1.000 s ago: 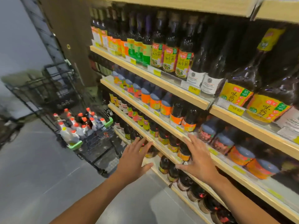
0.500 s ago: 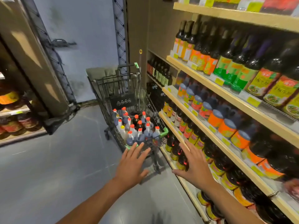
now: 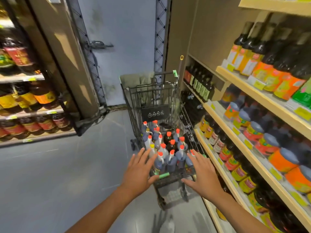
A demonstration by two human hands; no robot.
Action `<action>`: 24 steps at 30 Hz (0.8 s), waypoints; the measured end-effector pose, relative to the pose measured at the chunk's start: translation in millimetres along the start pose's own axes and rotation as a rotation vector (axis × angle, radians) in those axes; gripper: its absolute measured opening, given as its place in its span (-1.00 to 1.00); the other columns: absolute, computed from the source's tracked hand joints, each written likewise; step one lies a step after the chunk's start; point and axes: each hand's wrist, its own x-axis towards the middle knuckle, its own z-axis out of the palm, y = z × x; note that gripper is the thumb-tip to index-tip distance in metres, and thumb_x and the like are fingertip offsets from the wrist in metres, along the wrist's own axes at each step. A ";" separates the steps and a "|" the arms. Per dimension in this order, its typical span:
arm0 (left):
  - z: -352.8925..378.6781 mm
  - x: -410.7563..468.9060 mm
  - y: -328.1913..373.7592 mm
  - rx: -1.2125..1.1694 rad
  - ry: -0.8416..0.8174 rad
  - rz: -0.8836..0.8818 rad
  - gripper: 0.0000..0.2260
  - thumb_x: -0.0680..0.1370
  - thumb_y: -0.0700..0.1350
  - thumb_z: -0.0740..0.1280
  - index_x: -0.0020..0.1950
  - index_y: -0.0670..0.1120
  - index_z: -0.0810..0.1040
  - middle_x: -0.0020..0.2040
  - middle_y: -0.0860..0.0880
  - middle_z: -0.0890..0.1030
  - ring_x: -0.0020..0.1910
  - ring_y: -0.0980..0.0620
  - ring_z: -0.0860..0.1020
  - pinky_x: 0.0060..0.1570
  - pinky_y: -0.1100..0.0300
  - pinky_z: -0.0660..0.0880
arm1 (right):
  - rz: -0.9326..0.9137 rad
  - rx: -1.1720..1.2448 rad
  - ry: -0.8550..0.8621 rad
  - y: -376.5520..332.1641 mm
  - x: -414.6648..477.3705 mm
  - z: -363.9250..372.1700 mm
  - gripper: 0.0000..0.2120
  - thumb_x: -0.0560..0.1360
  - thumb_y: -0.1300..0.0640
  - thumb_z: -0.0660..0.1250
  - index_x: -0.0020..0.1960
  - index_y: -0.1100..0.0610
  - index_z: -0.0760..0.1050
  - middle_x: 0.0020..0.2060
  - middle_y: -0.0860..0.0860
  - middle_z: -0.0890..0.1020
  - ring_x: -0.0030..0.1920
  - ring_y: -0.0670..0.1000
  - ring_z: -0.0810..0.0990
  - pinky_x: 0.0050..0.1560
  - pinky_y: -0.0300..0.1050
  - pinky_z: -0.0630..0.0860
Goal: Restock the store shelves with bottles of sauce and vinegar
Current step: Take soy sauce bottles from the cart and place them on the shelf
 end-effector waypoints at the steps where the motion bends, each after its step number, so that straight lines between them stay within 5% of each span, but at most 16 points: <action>1: -2.0 15.3 -5.8 -0.002 0.004 -0.007 -0.24 0.60 0.33 0.22 0.68 0.18 -0.07 0.71 0.02 -0.06 0.68 -0.08 -0.14 0.63 -0.13 -0.05 | -0.016 0.000 -0.009 3.7 16.4 2.1 -0.03 0.38 -0.51 0.22 0.65 -0.08 0.06 0.62 -0.07 0.13 0.63 0.06 0.09 0.60 0.14 0.08; 19: -18.3 232.8 -96.0 -0.001 -0.040 -0.104 -0.26 0.61 0.31 0.23 0.69 0.15 -0.03 0.71 0.03 -0.06 0.68 -0.06 -0.17 0.63 -0.09 -0.12 | -0.020 0.141 -0.177 42.5 264.5 13.2 -0.10 0.46 -0.41 0.32 0.65 -0.11 0.04 0.64 -0.11 0.03 0.64 0.01 0.03 0.60 0.14 -0.12; 24: -1.8 293.4 -126.2 -0.017 -0.114 -0.050 -0.25 0.62 0.30 0.24 0.69 0.14 -0.03 0.71 0.01 -0.04 0.68 -0.07 -0.15 0.63 -0.09 -0.09 | 0.047 0.183 -0.226 48.6 310.2 34.8 -0.06 0.44 -0.37 0.36 0.65 -0.11 0.00 0.64 -0.12 0.03 0.62 0.02 0.07 0.58 0.09 0.08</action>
